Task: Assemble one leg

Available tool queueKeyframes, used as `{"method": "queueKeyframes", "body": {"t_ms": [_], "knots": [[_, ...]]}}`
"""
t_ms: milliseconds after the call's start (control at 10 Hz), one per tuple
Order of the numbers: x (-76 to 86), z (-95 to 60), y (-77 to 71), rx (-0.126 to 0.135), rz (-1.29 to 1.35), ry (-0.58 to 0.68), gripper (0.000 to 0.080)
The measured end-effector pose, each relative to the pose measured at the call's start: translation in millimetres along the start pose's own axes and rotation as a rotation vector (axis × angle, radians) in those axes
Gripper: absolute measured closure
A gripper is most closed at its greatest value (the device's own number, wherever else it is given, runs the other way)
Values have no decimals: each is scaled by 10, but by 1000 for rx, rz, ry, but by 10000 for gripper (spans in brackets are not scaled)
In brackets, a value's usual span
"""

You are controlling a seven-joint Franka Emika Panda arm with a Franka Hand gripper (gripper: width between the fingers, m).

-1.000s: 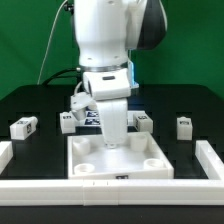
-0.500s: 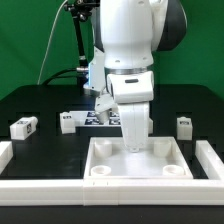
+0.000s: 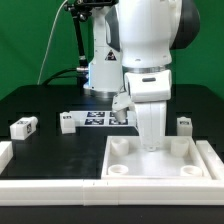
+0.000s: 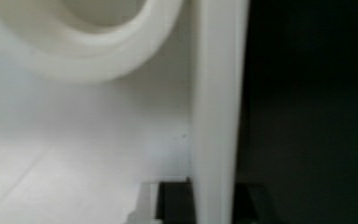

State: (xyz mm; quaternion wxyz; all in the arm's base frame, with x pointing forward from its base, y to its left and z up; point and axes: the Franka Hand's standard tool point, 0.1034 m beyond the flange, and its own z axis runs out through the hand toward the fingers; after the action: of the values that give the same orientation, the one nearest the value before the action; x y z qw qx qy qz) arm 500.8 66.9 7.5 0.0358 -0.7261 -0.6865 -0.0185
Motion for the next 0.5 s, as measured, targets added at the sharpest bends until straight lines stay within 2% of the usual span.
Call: {"method": "queueKeyframes", "body": {"t_ms": [500], "knots": [[10,5,-3,1,-1,1,751]]}}
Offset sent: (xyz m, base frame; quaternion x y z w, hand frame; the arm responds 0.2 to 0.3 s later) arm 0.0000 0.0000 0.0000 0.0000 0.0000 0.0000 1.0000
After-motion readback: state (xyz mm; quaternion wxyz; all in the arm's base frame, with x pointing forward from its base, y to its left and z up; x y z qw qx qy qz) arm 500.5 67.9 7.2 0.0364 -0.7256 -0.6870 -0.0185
